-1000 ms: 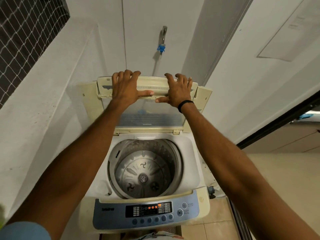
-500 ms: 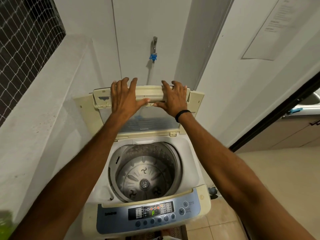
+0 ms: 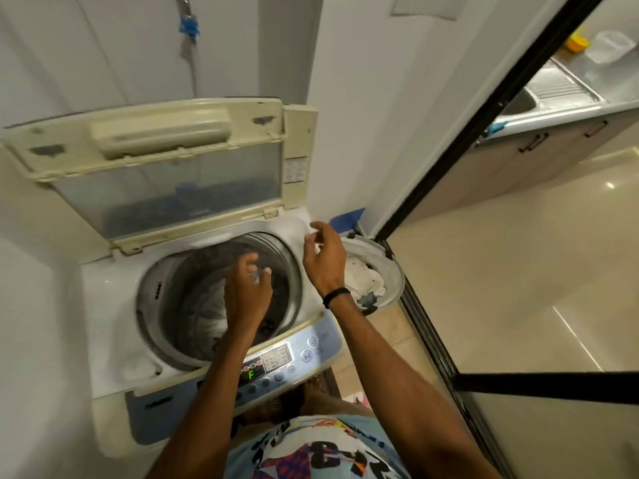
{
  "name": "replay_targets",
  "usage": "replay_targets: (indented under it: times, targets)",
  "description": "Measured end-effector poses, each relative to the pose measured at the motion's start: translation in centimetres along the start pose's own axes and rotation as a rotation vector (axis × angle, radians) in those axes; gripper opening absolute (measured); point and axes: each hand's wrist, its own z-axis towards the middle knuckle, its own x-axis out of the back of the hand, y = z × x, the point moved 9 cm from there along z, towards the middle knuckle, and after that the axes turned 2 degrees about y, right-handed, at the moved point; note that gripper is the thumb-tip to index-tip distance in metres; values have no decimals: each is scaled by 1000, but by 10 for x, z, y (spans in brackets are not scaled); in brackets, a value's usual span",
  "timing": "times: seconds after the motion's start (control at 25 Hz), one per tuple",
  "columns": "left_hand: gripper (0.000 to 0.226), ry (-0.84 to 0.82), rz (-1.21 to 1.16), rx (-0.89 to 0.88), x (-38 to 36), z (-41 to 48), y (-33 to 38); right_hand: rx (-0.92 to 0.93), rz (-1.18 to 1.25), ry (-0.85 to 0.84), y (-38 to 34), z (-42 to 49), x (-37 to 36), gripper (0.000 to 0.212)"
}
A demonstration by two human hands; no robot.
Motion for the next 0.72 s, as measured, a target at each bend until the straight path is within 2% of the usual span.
replay_targets:
  times: [0.16,0.28,0.44,0.56,0.72]
  targets:
    - [28,-132,73,-13,-59,-28,0,-311,-30,22,106,-10,65,15]
    - [26,-215,144,-55,-105,-33,22,-499,-67,-4,176,-3,108,21]
    - [21,-260,203,-94,-185,-42,46,-625,-129,-83,258,28,141,22]
    - [20,-271,254,-15,-269,-44,44,-640,-191,-268,328,69,136,24]
    - [21,-311,343,236,-392,-26,-14,-692,-291,-597,426,114,97,24]
